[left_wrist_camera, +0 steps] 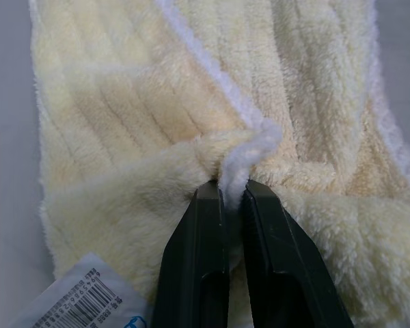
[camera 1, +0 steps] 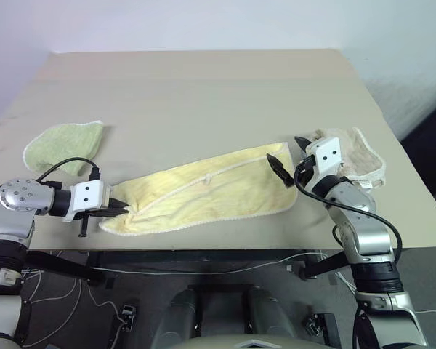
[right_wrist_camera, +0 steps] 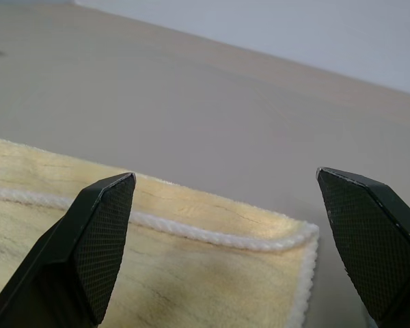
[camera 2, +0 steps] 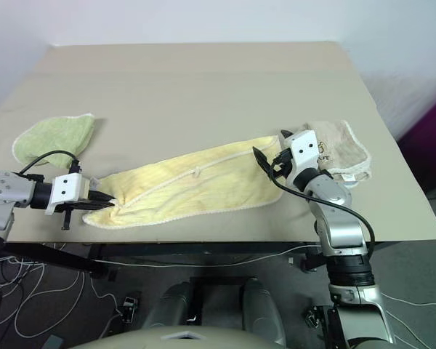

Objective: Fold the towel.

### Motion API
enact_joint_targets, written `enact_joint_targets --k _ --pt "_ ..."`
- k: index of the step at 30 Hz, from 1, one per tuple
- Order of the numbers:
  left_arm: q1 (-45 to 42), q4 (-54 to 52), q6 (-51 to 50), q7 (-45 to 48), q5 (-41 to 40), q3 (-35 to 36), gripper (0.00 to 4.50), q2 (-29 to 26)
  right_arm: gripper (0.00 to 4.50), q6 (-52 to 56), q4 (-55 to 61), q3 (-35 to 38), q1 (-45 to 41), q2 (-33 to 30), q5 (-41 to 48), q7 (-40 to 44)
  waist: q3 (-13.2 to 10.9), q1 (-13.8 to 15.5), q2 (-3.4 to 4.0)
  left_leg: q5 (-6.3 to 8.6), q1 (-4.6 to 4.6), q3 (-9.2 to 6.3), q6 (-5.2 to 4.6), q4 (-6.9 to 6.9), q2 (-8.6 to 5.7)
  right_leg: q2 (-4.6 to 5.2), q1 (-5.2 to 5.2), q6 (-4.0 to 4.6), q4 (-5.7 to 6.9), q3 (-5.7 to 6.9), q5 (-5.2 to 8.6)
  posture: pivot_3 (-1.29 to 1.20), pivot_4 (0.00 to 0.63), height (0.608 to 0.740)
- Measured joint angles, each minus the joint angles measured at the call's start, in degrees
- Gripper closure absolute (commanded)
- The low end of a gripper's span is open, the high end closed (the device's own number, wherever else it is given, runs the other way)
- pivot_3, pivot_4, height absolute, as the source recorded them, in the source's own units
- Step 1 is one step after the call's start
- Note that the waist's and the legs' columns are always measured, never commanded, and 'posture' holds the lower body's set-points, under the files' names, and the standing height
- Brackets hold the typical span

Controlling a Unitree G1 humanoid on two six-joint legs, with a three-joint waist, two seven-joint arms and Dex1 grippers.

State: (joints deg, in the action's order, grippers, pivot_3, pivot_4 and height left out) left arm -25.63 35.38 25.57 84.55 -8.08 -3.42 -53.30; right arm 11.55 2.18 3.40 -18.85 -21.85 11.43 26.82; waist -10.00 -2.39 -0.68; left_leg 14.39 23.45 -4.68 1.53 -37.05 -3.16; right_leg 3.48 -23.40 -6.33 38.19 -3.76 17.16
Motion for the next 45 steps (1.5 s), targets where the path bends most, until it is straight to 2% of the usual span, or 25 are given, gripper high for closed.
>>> enact_joint_targets --k 4,6,7,27,30,35,42,45 --pt "0.0 0.0 0.0 0.1 0.0 0.0 4.04 0.0 0.00 0.0 0.0 0.0 0.0 0.0 -0.1 0.0 0.0 0.0 0.00 0.00 0.00 0.00 0.00 0.00 0.00 0.00 0.00 0.00 0.00 0.00 0.00 0.00 0.150 0.740" --pt "0.0 -0.1 -0.3 0.3 -0.5 0.1 4.43 0.0 0.00 0.0 0.0 0.0 0.0 0.1 -0.1 0.0 0.0 0.0 0.00 0.00 0.00 0.00 0.00 0.00 0.00 0.00 0.00 0.00 0.00 0.00 0.00 0.00 0.150 0.740" --pt "0.0 -0.3 -0.5 0.4 -0.9 0.2 4.48 0.0 0.00 0.0 0.0 0.0 0.0 0.1 -0.1 0.0 0.0 0.0 0.00 0.00 0.00 0.00 0.00 0.00 0.00 0.00 0.00 0.00 0.00 0.00 0.00 0.00 0.150 0.740" --pt "2.5 -6.6 -12.3 -0.7 -7.2 6.4 4.48 -1.0 0.00 -2.0 -1.6 -0.7 -1.2 -0.6 -1.5 1.8 0.0 -0.1 0.00 0.00 0.00 0.00 0.00 0.01 0.00 0.01 -0.01 0.00 0.00 -0.01 0.00 0.00 0.150 0.740" --pt "4.4 -7.6 -12.7 -0.8 -6.9 6.4 3.84 -1.5 0.00 -2.0 -2.2 -0.8 -1.2 -0.6 -1.7 1.9 0.0 -0.1 0.00 0.00 0.00 0.00 0.00 0.01 0.01 0.04 -0.02 0.00 0.00 -0.01 0.00 0.00 0.150 0.740" --pt "5.8 -8.8 -10.7 -2.7 -4.1 5.8 2.26 -1.3 0.00 -2.1 -2.3 -1.3 -1.5 -0.4 -1.7 2.1 0.0 0.1 0.00 0.00 0.00 0.00 0.00 0.00 0.00 0.08 0.00 0.00 -0.01 -0.01 0.00 0.00 0.150 0.740" --pt "5.8 -9.5 -8.7 -5.4 -2.3 4.1 2.26 0.9 0.00 -2.1 -2.3 -1.4 -1.4 -0.1 -1.7 2.1 0.0 0.0 0.00 0.00 0.00 0.00 0.00 0.01 0.00 0.07 -0.01 0.00 0.00 -0.01 0.00 0.00 0.150 0.740" --pt "5.0 -8.6 -7.3 -5.9 -1.7 4.1 2.85 1.0 0.00 -2.1 -2.3 -1.4 -1.0 -0.1 -1.7 1.8 0.0 0.0 0.00 0.00 0.00 0.00 0.00 0.01 0.00 0.07 -0.02 0.00 0.00 -0.01 0.00 0.00 0.150 0.740"
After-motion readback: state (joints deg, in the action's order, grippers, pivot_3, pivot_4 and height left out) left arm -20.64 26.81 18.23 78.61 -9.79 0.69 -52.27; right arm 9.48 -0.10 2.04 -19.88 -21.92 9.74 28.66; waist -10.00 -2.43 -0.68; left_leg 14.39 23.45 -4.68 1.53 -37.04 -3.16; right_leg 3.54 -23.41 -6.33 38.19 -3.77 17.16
